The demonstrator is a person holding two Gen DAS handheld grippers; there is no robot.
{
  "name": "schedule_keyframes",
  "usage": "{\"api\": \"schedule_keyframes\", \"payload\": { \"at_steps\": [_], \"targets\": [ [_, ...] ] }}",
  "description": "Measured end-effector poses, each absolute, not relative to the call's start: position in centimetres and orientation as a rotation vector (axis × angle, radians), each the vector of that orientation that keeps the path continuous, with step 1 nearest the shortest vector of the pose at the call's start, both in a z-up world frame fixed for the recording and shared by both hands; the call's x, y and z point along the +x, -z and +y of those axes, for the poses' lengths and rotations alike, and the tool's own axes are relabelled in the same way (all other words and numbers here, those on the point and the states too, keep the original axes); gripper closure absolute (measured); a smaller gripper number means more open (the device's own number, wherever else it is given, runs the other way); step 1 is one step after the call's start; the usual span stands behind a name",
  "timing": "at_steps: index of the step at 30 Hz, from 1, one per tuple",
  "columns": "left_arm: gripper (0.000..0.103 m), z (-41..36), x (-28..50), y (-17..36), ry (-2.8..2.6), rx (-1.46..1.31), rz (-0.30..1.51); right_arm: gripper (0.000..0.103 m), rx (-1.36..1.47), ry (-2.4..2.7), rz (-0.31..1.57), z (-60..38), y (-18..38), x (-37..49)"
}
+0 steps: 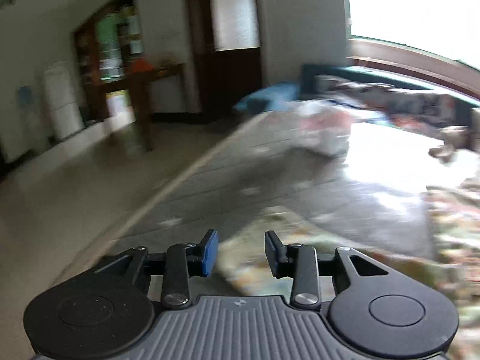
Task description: Fold clothes
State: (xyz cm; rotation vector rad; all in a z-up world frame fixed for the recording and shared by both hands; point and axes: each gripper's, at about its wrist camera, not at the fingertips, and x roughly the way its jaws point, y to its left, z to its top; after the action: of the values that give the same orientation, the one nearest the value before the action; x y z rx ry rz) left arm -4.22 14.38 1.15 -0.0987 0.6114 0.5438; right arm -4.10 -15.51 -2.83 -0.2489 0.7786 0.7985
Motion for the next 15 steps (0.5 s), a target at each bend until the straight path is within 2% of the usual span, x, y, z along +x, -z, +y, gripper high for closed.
{"api": "schedule_keyframes", "payload": {
  "at_steps": [8, 15],
  "targets": [
    [0.066, 6.0, -1.0, -1.3, -0.132, -0.127, 0.653, 0.062, -0.229, -0.776, 0.789, -16.0, 3.2, -4.1],
    [0.078, 1.9, 1.8, 1.0, -0.029, -0.101, 0.699, 0.062, -0.222, -0.771, 0.801, -16.1, 3.6, -4.2]
  ]
}}
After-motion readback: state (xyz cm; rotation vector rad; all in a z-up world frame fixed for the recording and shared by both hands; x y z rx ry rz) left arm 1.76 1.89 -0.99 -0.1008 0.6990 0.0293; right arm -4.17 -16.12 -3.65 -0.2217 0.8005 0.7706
